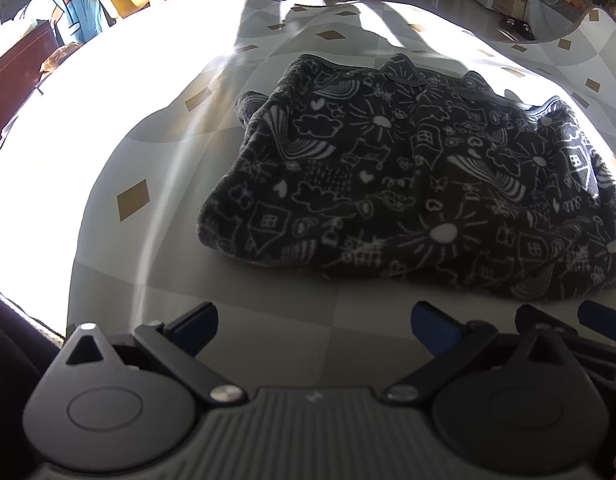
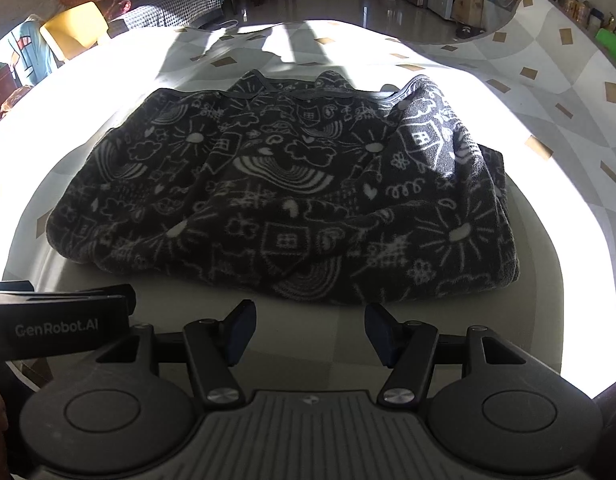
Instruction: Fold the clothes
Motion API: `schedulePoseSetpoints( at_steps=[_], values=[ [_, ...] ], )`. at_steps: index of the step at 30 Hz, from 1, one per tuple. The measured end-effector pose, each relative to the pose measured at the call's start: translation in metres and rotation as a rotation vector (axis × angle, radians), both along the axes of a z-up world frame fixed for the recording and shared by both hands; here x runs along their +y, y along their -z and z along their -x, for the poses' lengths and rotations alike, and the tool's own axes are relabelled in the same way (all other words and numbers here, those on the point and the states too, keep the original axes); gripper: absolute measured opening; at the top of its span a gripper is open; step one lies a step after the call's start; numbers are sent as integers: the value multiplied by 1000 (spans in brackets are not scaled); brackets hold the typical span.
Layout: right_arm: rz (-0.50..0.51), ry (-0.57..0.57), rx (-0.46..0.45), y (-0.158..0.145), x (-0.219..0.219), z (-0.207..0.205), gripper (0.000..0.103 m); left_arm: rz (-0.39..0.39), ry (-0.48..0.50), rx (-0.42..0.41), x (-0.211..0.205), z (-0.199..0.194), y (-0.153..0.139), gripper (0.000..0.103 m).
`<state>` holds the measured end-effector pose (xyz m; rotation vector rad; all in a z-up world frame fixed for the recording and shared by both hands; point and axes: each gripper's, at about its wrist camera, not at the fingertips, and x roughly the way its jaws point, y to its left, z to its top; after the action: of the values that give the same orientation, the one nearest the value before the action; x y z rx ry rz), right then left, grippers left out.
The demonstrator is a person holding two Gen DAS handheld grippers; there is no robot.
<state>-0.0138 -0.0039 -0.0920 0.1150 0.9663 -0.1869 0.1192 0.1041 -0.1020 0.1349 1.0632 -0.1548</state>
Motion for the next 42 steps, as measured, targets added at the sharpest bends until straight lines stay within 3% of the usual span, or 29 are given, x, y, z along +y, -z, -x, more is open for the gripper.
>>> schedulePoseSetpoints(
  at_steps=[17,42],
  values=[
    [6,90,14,8,-16,-16,59,0,57,4,-21,-24,7,103],
    [24,147,18,15,-24,-39,59,20,15,30,-27,-49,22,103]
  ],
)
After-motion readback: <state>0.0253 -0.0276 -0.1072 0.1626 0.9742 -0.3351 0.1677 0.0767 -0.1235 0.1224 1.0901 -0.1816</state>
